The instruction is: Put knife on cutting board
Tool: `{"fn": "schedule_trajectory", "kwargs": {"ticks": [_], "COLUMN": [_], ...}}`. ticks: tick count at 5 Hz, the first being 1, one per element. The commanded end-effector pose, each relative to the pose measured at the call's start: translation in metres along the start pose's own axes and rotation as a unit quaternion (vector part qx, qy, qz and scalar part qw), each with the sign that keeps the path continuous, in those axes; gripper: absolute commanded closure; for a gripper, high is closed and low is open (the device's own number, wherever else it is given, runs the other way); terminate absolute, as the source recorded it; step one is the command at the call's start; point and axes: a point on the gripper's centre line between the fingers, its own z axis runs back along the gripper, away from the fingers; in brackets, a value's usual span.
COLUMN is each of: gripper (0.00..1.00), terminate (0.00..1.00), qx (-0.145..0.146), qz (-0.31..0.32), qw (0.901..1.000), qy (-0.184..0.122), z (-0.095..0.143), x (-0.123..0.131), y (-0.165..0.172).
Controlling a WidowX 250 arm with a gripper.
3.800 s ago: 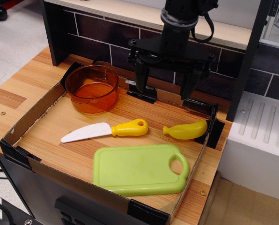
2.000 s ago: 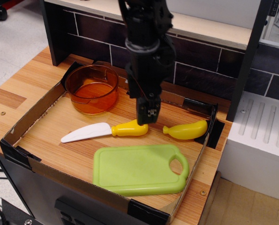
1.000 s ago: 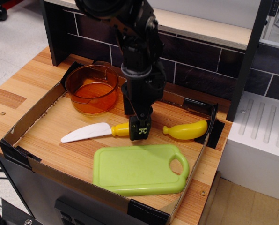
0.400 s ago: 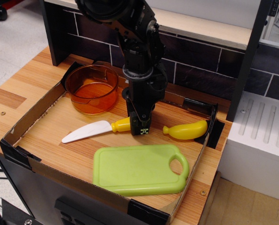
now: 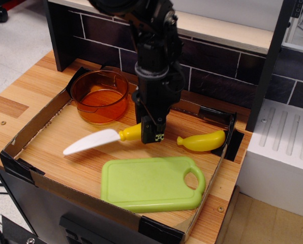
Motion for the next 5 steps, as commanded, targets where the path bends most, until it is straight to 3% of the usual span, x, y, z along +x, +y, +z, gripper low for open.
{"fn": "schedule_trajectory", "kwargs": {"ticks": [1,3,5], "gripper": [1.0,1.0,1.0], "terminate": [0.0,0.0,0.0], "qx": [-0.007,-0.012,-0.033], "qz": [-0.032,-0.061,-0.049], "qw": [0.9988,0.9974,0.9976], "qy": [-0.037,-0.036,-0.037], "z": [0.032,0.022,0.0], "x": [0.017,0.027,0.024], "y": [-0.023,-0.068,-0.068]}}
